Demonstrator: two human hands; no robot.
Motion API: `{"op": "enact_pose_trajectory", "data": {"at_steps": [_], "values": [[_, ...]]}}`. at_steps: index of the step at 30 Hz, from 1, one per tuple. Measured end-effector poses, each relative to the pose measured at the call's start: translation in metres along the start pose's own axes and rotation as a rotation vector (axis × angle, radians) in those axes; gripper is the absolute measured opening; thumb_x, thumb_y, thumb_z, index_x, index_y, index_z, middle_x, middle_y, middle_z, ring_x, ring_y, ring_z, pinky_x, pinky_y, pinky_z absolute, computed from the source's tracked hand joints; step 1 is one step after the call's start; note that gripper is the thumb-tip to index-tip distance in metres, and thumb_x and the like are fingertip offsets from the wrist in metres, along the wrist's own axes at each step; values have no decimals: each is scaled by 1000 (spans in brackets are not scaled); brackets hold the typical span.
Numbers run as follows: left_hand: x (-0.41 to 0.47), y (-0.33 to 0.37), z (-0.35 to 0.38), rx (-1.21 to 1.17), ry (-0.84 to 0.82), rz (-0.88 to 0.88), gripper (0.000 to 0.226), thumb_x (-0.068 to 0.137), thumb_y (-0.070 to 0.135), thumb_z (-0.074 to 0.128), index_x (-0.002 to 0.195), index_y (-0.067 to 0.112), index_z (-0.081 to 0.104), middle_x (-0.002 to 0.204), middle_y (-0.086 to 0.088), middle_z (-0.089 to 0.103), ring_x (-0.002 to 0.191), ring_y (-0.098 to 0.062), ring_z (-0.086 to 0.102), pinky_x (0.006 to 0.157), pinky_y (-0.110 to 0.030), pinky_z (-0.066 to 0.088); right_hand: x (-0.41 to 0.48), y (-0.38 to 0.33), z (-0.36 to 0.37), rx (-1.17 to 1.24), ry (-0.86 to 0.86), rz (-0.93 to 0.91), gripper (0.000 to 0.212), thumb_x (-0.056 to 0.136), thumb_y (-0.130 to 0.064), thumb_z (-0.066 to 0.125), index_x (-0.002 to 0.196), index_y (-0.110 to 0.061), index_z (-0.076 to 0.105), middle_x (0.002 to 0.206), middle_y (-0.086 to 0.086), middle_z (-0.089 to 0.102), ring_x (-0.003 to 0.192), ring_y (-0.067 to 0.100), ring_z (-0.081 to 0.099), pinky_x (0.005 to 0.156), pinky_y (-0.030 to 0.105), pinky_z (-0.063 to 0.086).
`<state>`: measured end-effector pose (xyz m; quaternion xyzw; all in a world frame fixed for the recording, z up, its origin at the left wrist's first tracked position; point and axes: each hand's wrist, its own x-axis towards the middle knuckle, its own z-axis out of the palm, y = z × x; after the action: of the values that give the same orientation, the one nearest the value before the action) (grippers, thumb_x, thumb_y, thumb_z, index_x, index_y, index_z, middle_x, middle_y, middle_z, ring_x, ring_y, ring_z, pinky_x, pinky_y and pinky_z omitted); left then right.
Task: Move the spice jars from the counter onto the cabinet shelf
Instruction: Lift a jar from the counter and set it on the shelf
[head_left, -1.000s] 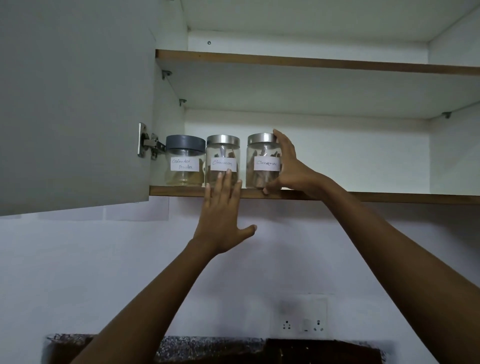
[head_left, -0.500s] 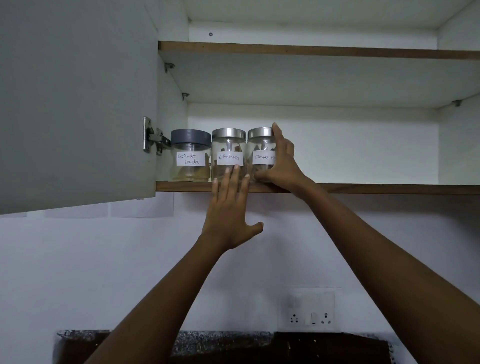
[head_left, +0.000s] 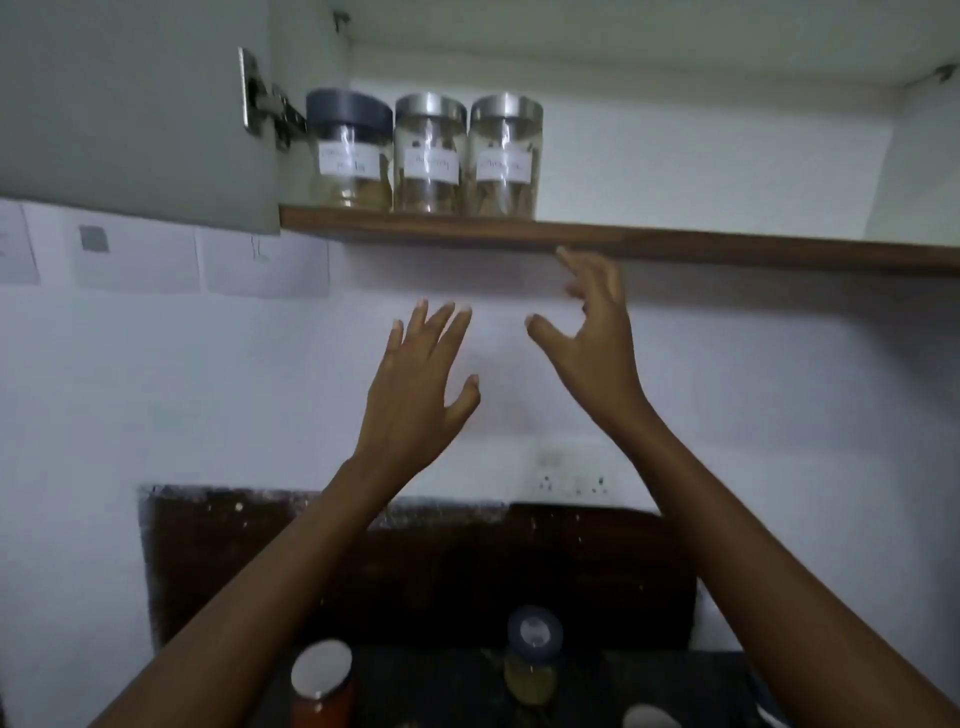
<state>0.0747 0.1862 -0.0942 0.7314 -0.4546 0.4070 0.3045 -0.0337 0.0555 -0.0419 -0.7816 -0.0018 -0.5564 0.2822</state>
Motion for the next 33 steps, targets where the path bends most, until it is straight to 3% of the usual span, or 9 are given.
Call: {"op": "enact_pose_trajectory", "data": {"at_steps": [3,9,13,16,18,22,27,29,33], "values": [[-61,21,0,-94,-39,1,55,90,37,40,141,16,37,149,-3,35,144,-23,16,117,-41,11,-68,11,-11,73,-81,40,45,81,-10,63,125,-12,53,124,1,47,109,15,51,86,1,35],[-187,49,21,-163,-263,-3,44,90,28,42,131,15,50,142,-1,44,143,-18,19,118,-38,11,-210,42,-12,113,-305,259,40,77,-16,60,117,-16,59,121,-2,54,116,15,50,100,30,41],[-264,54,34,-172,-443,-42,42,89,28,43,128,17,52,140,-1,47,140,-18,23,117,-33,6,-283,54,-3,64,-486,392,41,78,-18,60,119,-16,59,123,0,55,115,4,45,98,23,37],[-315,53,39,-136,-577,-79,43,87,31,42,128,21,51,141,0,46,140,-17,24,117,-36,10,-328,60,5,-8,-633,453,43,83,-14,62,125,-20,55,128,-4,51,119,4,40,92,6,28],[-341,50,40,-140,-644,-120,44,86,31,43,128,21,51,141,-1,47,139,-19,27,116,-39,13,-352,65,11,-42,-721,485,45,84,-15,62,128,-21,53,131,-6,46,120,4,37,89,3,25],[-378,50,41,-119,-754,-217,52,83,35,41,133,20,47,142,-2,45,139,-19,24,114,-44,16,-391,74,25,-44,-855,595,53,83,-23,66,132,-23,48,142,-5,36,132,8,29,108,18,23],[-401,48,42,-129,-830,-244,50,84,36,37,129,20,52,143,-4,44,138,-22,22,110,-45,13,-415,82,36,0,-957,715,69,81,-24,69,141,-23,35,153,-4,21,140,13,18,109,24,20],[-404,46,43,-160,-829,-254,45,86,30,46,130,19,52,146,-5,41,138,-22,21,111,-43,14,-421,83,40,47,-967,764,75,78,-25,72,142,-24,32,154,-4,18,141,13,16,111,27,21],[-410,46,41,-294,-839,-310,55,85,18,61,137,18,43,153,-1,26,140,-18,27,111,-36,29,-432,81,49,157,-928,867,84,78,-22,73,146,-26,24,156,-5,11,142,12,14,112,29,23]]}}
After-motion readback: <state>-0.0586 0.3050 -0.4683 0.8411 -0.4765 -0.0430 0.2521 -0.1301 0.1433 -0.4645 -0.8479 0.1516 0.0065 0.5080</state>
